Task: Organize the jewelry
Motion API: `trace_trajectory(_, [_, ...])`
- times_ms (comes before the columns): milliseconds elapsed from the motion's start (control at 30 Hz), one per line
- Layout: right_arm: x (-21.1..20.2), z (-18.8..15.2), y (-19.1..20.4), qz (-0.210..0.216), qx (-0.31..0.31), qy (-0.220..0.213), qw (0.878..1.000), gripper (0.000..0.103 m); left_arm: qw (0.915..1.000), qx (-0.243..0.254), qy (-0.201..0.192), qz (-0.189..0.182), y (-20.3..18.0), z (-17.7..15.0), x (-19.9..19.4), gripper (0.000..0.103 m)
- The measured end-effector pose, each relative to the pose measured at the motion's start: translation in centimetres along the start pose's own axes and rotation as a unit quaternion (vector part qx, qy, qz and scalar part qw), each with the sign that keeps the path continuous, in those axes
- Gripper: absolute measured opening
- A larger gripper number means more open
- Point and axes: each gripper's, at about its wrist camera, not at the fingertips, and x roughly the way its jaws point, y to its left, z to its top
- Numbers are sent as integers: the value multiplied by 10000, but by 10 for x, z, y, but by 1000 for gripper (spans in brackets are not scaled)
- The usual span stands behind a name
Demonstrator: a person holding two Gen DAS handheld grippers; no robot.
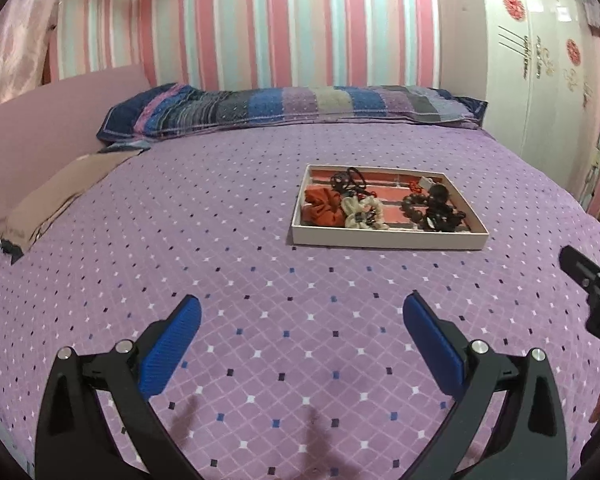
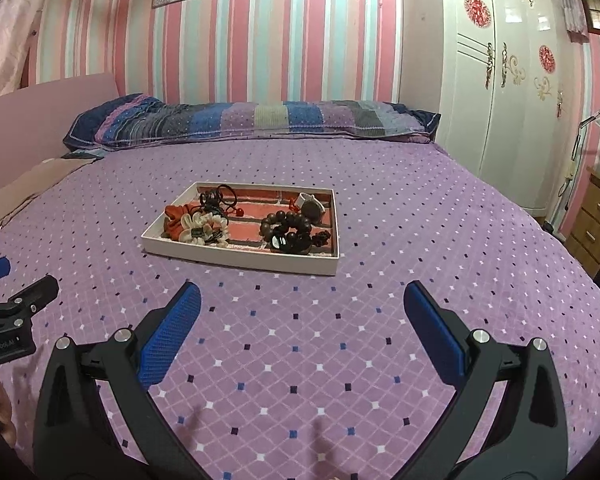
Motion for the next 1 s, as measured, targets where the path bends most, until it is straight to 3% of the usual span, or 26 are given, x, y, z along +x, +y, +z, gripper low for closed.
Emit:
trace_trajectory(267, [0,-3,5,-78,-61,61,9999,99,9997,-39,87,-225,1,1,1,99])
trace_trajectory(633, [2,-5,6,-53,-66,96,9999,99,9996,-207,150,-141,9,1,5,99])
trace_trajectory(1000, [1,-5,2,-63,-55,82,9999,99,10000,-3,41,-42,1,-2,2,99])
